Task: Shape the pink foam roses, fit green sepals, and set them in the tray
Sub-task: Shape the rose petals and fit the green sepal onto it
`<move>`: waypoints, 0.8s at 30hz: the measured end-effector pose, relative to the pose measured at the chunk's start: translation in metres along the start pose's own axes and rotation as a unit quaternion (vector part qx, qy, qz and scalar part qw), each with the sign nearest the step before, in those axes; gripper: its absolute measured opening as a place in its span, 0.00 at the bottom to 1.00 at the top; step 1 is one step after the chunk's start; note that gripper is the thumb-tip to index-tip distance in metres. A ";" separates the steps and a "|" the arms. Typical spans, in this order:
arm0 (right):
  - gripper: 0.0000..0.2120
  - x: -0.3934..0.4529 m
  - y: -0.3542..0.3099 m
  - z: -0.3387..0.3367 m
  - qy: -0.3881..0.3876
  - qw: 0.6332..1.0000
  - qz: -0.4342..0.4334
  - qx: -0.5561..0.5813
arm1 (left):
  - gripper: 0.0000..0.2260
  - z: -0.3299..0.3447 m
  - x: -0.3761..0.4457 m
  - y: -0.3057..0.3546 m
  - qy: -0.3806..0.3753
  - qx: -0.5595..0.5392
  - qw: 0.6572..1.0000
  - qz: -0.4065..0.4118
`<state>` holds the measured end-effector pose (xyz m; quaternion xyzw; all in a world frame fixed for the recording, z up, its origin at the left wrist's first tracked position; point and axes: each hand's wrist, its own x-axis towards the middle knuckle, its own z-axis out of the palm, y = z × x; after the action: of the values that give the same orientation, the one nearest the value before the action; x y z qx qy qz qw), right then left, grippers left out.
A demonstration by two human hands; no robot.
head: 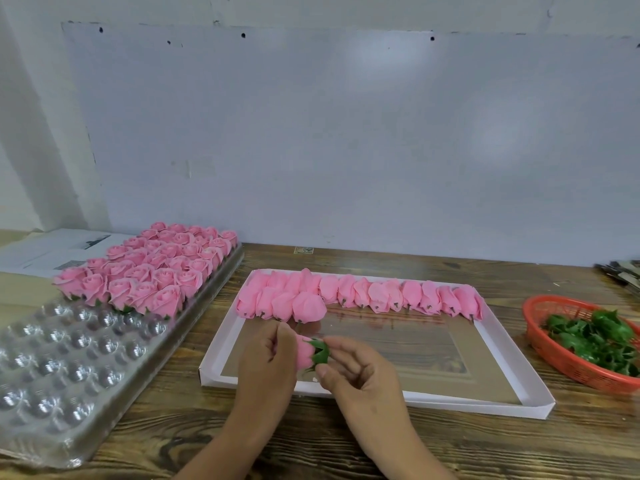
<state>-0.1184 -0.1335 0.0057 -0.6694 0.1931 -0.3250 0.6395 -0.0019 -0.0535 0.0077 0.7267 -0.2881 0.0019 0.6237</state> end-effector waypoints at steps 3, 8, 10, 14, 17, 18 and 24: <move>0.18 -0.001 0.000 0.000 0.000 1.000 -0.002 0.010 | 0.15 0.001 0.000 0.000 0.003 -0.001 1.000 0.019; 0.18 -0.001 -0.002 0.002 0.007 1.000 -0.019 0.002 | 0.14 0.000 0.000 -0.001 0.010 -0.009 1.000 0.004; 0.17 -0.001 -0.002 0.001 0.015 1.000 -0.021 0.003 | 0.14 0.000 0.000 0.000 0.013 -0.008 1.000 -0.001; 0.17 -0.002 -0.004 0.001 0.006 1.000 -0.026 0.001 | 0.16 0.000 0.001 0.000 0.018 -0.005 1.000 -0.012; 0.18 -0.003 -0.006 0.002 0.004 1.000 -0.027 0.001 | 0.16 0.000 -0.001 0.002 0.016 -0.006 1.000 -0.005; 0.18 -0.003 -0.006 0.002 0.004 1.000 -0.026 0.003 | 0.15 0.000 -0.002 0.003 0.012 -0.006 1.000 0.002; 0.19 -0.005 -0.006 0.004 -0.002 1.000 -0.023 0.005 | 0.15 -0.001 -0.002 0.006 0.015 -0.013 1.000 -0.010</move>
<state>-0.1201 -0.1270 0.0111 -0.6713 0.1747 -0.3389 0.6356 -0.0057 -0.0523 0.0123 0.7210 -0.2712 0.0029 0.6376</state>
